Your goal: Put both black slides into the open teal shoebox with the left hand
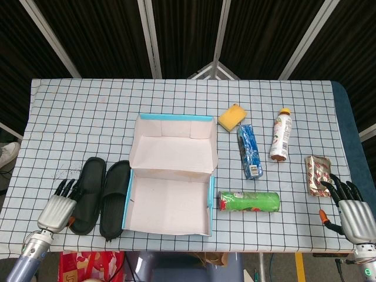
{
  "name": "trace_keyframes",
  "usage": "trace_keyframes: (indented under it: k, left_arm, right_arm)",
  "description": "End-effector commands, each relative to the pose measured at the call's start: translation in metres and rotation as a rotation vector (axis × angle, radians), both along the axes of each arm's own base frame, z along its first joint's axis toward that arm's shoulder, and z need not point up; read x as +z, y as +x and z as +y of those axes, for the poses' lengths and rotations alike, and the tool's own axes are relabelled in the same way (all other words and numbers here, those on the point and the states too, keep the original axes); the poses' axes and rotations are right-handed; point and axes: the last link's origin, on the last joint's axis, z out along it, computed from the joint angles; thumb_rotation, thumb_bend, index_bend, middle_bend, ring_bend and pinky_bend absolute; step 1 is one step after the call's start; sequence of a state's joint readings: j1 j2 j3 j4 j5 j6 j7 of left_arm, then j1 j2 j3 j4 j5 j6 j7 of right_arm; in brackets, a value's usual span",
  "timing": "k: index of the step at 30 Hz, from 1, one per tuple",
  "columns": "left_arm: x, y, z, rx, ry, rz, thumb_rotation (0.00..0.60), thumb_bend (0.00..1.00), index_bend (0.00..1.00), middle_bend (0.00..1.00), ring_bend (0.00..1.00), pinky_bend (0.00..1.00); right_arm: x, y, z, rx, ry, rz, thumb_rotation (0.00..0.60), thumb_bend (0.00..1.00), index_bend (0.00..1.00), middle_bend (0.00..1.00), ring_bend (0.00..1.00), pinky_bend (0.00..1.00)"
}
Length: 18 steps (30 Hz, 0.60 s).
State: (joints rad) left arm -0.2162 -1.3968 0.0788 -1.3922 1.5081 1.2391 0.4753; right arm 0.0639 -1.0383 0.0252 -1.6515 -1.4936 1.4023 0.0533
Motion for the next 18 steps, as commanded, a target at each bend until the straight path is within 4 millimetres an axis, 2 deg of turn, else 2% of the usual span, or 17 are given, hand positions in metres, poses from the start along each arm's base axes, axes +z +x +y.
trace_keyframes:
  k: [1,5,7,18]
  left_arm:
    - [-0.001,0.002,0.001,-0.009,-0.004,0.0,0.6,0.51,0.25,0.29,0.0,0.05]
    - [0.0,0.004,0.003,-0.036,0.022,-0.001,0.6,0.59,0.37,0.42,0.05,0.1]
    - [0.002,0.004,0.003,-0.035,0.037,-0.007,0.6,0.61,0.41,0.45,0.08,0.11]
    - [0.048,-0.011,-0.003,-0.013,0.18,0.026,0.6,0.62,0.45,0.48,0.1,0.11]
  right_arm:
    - [0.0,0.0,0.0,0.002,-0.001,-0.001,0.6,0.4,0.17,0.05,0.13,0.07]
    - [0.001,0.0,0.001,0.002,-0.002,-0.004,0.6,0.4,0.17,0.05,0.13,0.07]
    - [0.001,0.001,0.001,0.003,-0.002,-0.006,0.6,0.4,0.17,0.05,0.13,0.07]
    - [0.002,0.003,0.003,0.015,-0.003,-0.016,0.6,0.39,0.17,0.05,0.13,0.07]
